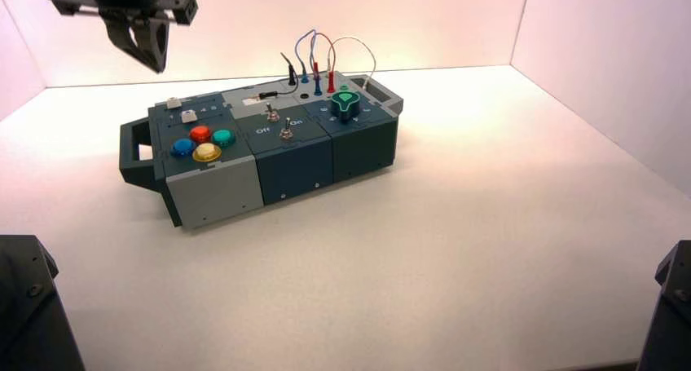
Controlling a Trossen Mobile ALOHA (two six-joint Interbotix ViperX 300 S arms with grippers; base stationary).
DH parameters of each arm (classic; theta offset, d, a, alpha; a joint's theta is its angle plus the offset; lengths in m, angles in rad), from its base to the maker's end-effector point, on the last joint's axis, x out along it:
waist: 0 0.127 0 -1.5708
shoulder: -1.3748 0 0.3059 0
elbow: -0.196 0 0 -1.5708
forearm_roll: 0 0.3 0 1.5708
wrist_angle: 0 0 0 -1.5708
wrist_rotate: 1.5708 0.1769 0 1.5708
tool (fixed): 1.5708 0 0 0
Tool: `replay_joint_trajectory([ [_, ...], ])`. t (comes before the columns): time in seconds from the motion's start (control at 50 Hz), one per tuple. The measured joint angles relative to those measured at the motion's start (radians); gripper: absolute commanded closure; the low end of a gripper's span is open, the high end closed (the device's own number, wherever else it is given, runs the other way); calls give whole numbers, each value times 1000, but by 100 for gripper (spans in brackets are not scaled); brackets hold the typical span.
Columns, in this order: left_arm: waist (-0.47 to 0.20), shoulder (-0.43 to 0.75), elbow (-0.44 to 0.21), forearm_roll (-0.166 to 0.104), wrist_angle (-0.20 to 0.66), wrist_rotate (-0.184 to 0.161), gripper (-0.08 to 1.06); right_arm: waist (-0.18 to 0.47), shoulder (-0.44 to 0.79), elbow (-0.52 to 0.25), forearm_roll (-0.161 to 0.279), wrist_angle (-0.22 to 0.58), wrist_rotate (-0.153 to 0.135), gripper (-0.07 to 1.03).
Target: Move the top slider to position 3.
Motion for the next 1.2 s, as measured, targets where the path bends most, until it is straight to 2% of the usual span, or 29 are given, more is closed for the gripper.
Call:
replay_joint_trajectory([
  [0.24, 15, 51, -14, 2, -11, 29, 101, -2, 2, 0, -2, 0, 2, 99],
  [0.7, 15, 123, -58, 3, -20, 46, 101, 0, 2, 0, -2, 0, 2, 99],
  [1.2, 17, 164, -64, 3, -25, 63, 101, -2, 2, 0, -5, 0, 2, 99],
])
